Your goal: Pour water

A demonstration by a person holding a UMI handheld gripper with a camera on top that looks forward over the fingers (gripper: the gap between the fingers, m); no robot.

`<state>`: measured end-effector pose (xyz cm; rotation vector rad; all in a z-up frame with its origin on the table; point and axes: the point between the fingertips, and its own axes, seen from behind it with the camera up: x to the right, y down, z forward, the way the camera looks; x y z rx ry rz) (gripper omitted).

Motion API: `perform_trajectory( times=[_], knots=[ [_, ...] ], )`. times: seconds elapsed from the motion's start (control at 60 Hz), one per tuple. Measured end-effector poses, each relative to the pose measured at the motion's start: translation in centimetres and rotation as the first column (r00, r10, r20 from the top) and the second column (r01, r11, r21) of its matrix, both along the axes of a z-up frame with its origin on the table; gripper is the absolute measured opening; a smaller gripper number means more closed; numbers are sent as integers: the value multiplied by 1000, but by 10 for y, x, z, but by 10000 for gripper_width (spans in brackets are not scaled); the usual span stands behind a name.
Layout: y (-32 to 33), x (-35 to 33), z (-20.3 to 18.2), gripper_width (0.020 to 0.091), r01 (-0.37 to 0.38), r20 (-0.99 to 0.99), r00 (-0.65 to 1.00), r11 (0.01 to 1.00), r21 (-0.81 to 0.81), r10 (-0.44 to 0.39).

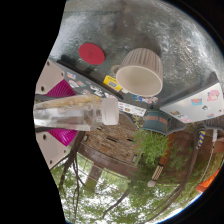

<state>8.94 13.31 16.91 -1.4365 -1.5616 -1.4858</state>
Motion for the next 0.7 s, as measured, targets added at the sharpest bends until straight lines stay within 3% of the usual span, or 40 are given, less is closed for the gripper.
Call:
perform_trajectory(
  times=[0.167,0.417,0.567,0.667,0.7],
  knots=[
    [8,-14,1,368,-24,299,954,999,-49,38],
    [2,-19,-13,369,-1,327,944,995,-101,34],
    [11,-23,-5,371,-7,153,988,999,-54,15],
    [25,-26,13,372,82,-267,962,994,67,-61],
    [18,-26,26,375,107,-409,911,988,111,-52]
  ],
)
